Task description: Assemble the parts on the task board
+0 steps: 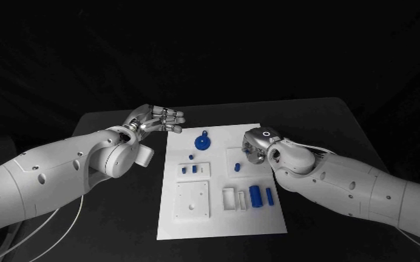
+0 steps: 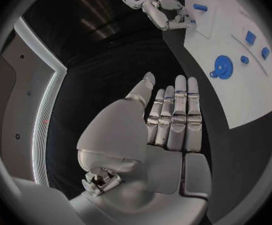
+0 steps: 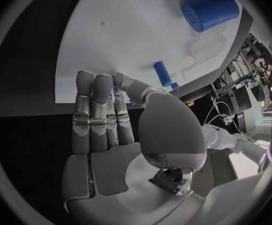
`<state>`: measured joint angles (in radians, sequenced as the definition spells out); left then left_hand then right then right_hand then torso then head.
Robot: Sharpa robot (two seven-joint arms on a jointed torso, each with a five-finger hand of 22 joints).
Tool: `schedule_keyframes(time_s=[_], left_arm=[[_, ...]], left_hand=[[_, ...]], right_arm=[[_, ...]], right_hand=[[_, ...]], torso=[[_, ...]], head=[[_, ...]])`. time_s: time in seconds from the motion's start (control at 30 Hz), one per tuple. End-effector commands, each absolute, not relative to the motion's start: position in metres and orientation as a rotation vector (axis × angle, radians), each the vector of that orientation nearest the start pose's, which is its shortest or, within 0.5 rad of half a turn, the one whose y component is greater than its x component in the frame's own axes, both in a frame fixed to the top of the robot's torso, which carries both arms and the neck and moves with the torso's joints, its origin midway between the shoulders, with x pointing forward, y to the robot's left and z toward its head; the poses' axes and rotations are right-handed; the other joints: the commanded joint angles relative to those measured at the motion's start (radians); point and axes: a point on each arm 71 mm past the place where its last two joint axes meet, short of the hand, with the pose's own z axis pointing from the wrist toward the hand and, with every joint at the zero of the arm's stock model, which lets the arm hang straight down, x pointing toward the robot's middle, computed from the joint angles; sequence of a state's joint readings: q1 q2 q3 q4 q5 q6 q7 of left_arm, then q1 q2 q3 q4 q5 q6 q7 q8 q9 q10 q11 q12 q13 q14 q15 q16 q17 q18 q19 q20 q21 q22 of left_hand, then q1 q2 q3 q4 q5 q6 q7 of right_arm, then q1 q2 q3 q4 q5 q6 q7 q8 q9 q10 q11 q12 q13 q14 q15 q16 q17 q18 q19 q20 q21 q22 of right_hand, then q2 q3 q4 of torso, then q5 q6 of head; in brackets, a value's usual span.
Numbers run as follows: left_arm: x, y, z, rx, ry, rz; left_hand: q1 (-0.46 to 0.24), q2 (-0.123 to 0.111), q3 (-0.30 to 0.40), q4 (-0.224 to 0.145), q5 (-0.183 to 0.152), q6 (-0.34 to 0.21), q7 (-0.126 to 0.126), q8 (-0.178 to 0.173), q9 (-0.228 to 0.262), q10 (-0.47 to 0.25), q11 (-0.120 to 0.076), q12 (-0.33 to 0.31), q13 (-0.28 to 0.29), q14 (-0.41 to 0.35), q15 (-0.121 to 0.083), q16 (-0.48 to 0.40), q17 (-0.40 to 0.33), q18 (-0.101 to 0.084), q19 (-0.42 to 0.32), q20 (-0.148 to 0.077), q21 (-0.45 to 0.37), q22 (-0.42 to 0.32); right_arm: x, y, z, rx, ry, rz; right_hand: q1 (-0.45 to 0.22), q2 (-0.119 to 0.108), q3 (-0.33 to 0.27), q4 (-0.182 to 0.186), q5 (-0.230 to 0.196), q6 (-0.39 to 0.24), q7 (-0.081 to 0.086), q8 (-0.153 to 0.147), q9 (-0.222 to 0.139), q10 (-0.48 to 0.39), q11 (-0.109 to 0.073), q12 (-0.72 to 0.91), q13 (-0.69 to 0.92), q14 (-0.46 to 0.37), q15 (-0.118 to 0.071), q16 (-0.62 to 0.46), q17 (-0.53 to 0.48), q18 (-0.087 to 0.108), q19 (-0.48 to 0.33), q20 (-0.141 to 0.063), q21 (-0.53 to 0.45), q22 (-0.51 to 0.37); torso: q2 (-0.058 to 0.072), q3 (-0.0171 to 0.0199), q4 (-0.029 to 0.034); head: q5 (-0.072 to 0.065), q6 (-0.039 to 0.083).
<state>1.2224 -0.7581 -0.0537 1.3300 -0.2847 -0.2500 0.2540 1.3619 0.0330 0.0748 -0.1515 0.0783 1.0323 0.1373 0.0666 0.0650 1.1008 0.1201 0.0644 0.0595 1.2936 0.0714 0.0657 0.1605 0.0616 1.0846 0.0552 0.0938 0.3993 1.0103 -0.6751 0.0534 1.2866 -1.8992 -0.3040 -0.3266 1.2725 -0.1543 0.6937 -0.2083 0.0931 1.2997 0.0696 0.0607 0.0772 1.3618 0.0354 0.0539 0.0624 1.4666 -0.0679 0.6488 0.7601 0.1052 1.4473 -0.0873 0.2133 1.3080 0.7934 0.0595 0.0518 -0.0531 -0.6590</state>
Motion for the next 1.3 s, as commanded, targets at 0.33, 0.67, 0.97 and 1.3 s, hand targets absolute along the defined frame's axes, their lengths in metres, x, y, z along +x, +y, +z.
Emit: schedule_keyframes(time_s=[0.33, 0.67, 0.97, 1.3], left_arm=[[0.526, 0.215, -0.187, -0.853, 1.587, -1.377], [0.529, 0.221, -0.188, -0.858, 1.576, -1.366], [0.532, 0.224, -0.189, -0.868, 1.559, -1.338], [0.535, 0.222, -0.189, -0.867, 1.541, -1.330]], left_hand=[[0.000, 0.006, -0.003, 0.001, 0.007, 0.002, 0.005, 0.001, 0.000, -0.004, 0.006, -0.002, -0.001, 0.001, 0.002, -0.001, 0.002, -0.010, -0.001, -0.001, 0.002, -0.002], [0.001, 0.006, -0.003, 0.001, 0.007, 0.002, 0.006, 0.001, 0.000, -0.004, 0.006, -0.003, -0.001, -0.001, 0.003, -0.001, 0.001, -0.010, -0.001, 0.000, 0.002, -0.005], [0.001, 0.010, 0.000, 0.003, 0.008, 0.003, 0.005, 0.001, 0.000, -0.003, 0.006, -0.003, -0.001, 0.001, 0.002, -0.001, 0.002, -0.009, 0.001, -0.001, 0.004, -0.006], [-0.001, 0.008, 0.002, 0.004, 0.009, 0.004, 0.004, 0.001, 0.000, 0.000, 0.006, -0.003, -0.001, -0.008, 0.005, -0.002, 0.000, -0.010, -0.004, 0.001, 0.001, -0.010]], right_arm=[[0.499, -0.188, -0.244, -0.236, 1.590, 0.335], [0.496, -0.190, -0.218, -0.183, 1.570, 0.399], [0.483, -0.162, -0.208, -0.187, 1.579, 0.514], [0.454, -0.125, -0.220, -0.204, 1.587, 0.636]], right_hand=[[-0.011, -0.006, 0.013, 0.006, -0.003, 0.010, 0.000, 0.003, 0.001, 0.026, -0.020, 0.007, 0.002, 0.001, -0.005, 0.008, -0.008, 0.002, 0.000, -0.008, 0.036, 0.025], [-0.008, -0.006, 0.010, 0.010, -0.005, 0.009, 0.000, 0.003, 0.001, 0.025, -0.020, 0.007, 0.002, 0.000, -0.005, 0.010, -0.013, 0.003, -0.003, -0.008, 0.042, 0.024], [-0.005, -0.002, 0.000, 0.013, 0.001, 0.007, 0.001, 0.003, 0.001, 0.022, -0.019, 0.007, 0.001, -0.001, -0.004, 0.008, -0.021, 0.003, -0.008, -0.006, 0.032, 0.022], [-0.006, -0.001, -0.003, 0.009, 0.010, 0.007, 0.001, 0.003, 0.001, 0.023, -0.019, 0.007, 0.001, 0.000, -0.005, 0.009, -0.027, 0.003, -0.007, -0.008, 0.032, 0.022]], torso=[[0.000, -0.0011, 0.0055], [-0.003, -0.0024, -0.0012], [-0.006, -0.0034, -0.0006], [-0.009, -0.0081, -0.0014]], head=[[0.004, 0.001], [0.009, 0.003], [0.024, 0.010], [0.067, 0.001]])
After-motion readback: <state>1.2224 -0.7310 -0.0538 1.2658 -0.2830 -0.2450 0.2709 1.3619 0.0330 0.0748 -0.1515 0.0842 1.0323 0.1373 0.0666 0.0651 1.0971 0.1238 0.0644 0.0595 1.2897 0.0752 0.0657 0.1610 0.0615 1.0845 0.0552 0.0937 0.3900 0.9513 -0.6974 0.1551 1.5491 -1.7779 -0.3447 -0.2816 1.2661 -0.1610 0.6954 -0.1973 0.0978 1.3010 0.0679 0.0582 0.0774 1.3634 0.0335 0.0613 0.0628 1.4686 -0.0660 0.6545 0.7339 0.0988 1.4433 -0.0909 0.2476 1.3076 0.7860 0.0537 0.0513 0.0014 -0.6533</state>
